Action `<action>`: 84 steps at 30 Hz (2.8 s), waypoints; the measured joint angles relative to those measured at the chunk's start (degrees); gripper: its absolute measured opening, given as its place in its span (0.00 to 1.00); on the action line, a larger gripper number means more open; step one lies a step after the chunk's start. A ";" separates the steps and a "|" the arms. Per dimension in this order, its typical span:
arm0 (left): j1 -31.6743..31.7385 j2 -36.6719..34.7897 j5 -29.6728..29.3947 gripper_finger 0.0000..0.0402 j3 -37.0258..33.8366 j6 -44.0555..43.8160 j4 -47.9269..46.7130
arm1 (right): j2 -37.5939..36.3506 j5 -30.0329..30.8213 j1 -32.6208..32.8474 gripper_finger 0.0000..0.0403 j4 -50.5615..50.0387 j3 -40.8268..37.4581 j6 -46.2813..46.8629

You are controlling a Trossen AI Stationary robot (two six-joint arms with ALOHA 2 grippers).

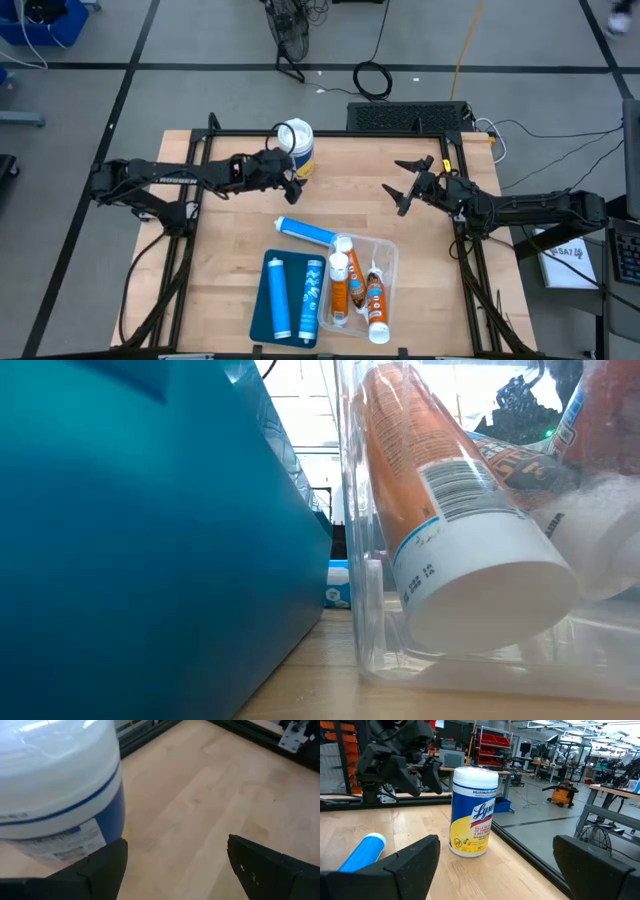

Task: Pick & place silicon tubes, Sealant and Lysol wipes
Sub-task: Put the blue sealant into the blue bin

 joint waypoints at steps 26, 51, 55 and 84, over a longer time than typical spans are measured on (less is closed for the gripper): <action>-2.80 0.02 5.67 0.84 0.00 22.23 -7.48 | -0.02 -0.02 -0.02 0.90 0.00 0.01 0.00; -15.67 11.34 7.25 0.84 0.09 19.98 -7.29 | -0.02 -0.02 -0.02 0.90 0.00 -0.01 -0.01; -16.01 13.15 7.25 0.84 0.07 19.99 -6.60 | 0.00 -0.01 0.00 0.90 0.04 -0.01 -0.01; -13.02 20.33 6.53 0.84 0.02 1.25 -5.90 | -0.02 -0.01 -0.01 0.90 0.02 -0.01 -0.01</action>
